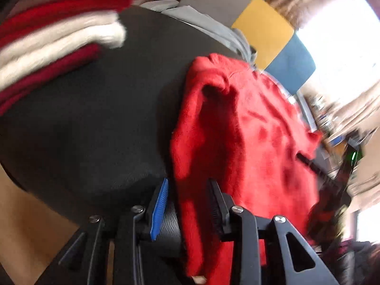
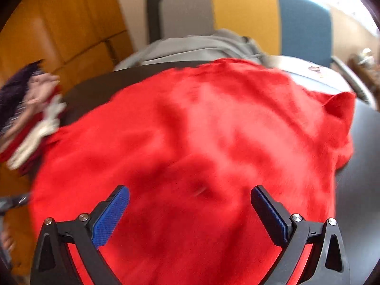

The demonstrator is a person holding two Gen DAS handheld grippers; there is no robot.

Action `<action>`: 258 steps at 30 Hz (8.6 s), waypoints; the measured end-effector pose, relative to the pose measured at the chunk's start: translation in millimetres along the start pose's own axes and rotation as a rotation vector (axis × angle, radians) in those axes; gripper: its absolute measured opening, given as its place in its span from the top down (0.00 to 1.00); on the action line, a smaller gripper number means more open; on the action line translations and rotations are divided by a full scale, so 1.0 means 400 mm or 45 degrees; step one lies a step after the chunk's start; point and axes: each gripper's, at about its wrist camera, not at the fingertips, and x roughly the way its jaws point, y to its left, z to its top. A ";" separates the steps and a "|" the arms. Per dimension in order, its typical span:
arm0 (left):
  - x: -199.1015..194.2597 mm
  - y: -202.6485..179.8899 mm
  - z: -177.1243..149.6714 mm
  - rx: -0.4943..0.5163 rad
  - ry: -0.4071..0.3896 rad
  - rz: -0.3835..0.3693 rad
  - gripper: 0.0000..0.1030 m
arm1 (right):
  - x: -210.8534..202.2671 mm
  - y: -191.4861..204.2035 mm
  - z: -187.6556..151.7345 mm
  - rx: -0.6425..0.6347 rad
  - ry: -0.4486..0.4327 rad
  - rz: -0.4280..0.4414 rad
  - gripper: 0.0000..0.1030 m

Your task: Fold clothes

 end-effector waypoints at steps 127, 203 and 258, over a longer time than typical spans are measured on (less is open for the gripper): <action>0.337 -0.260 0.390 0.381 0.077 0.164 0.76 | 0.043 -0.021 -0.021 0.105 -0.056 -0.214 0.00; 0.378 -0.380 0.288 0.376 -0.218 -0.018 0.66 | 0.443 -0.183 0.669 -0.047 0.424 -0.298 0.77; 0.381 -0.424 0.270 0.495 -0.236 0.157 0.64 | -0.183 -0.965 0.108 0.180 0.158 -0.713 0.31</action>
